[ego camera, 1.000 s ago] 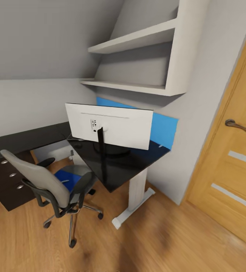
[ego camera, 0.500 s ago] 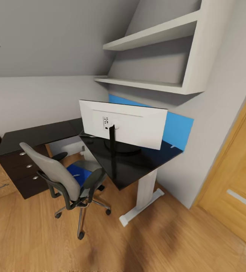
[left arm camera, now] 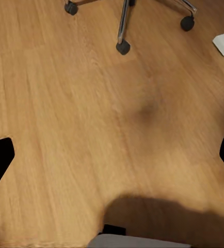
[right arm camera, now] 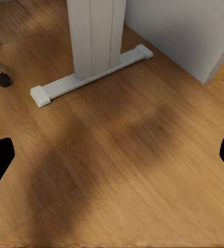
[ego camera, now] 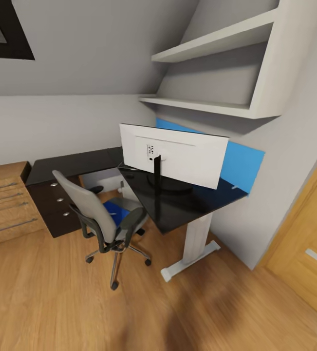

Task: In the bedroom, organize the workspace by keeping the computer under the desk, ensuring the monitor is on the desk, placing the keyboard on the desk next to the monitor, placing the mouse on the desk next to the keyboard, moving the folder from the swivel chair onto the desk next to the mouse, stacking the notebook on top of the folder with the pen on top of the notebook, and positioning the swivel chair next to the desk.

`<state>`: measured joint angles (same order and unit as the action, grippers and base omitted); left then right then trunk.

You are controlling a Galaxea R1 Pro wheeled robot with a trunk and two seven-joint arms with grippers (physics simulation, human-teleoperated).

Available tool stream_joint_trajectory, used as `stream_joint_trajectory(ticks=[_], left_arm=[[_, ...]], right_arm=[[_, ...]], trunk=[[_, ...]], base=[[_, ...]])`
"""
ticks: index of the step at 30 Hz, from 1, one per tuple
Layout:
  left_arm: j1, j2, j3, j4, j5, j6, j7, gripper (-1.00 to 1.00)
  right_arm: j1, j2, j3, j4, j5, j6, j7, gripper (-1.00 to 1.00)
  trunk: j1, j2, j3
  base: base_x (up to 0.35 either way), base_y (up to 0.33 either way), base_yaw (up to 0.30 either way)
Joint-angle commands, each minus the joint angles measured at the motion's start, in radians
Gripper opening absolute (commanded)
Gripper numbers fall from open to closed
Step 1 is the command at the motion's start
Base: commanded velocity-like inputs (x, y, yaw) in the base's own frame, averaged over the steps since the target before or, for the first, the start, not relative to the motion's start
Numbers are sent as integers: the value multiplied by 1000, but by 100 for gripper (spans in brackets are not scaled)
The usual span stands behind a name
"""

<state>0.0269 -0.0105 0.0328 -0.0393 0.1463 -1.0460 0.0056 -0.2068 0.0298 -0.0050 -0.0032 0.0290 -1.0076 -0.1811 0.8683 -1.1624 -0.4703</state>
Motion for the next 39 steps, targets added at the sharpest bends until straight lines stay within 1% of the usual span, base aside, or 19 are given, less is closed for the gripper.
stream_joint_trajectory(ticks=[1, 9, 13, 17, 26, 30, 34, 39], left_arm=[[1, 0, 3, -2, 0, -1, 1, 100], [1, 0, 3, -3, 1, -1, 3, 100], [1, 0, 3, -5, 1, 31, 3, 100], [1, 1, 3, -5, 1, 43, 4, 100], [1, -4, 3, -5, -2, 47, -1, 100], [1, -3, 2, -4, 0, 57, 2, 100], [1, -3, 5, -5, 2, 90, 3, 100], [1, -3, 8, -8, 2, 79, 3, 100]], right_arm=[[0, 1, 0, 2, 3, -2, -5, 100], [-1, 5, 1, 9, 3, -2, -5, 100], [-1, 16, 1, 9, 3, -2, -5, 100], [-1, 22, -1, 9, 3, -2, -5, 100], [-1, 18, -1, 10, 3, -2, -6, 100], [0, 17, -1, 10, 2, -2, -6, 100], [0, 17, -1, 9, 2, -7, -6, 100], [0, 18, -1, 11, 4, -8, -5, 100]], trunk=[[0, -1, -2], [0, -1, -6], [0, -1, -7], [0, -1, -7], [0, -1, -1], [0, -1, 4], [0, -1, 10], [0, -1, 18]], base=[[-265, -188, 244], [-267, -197, 253], [-139, -179, 268], [-36, -54, 273], [-5, -7, 230], [0, -1, 136], [0, 0, 78], [0, 0, 27]])
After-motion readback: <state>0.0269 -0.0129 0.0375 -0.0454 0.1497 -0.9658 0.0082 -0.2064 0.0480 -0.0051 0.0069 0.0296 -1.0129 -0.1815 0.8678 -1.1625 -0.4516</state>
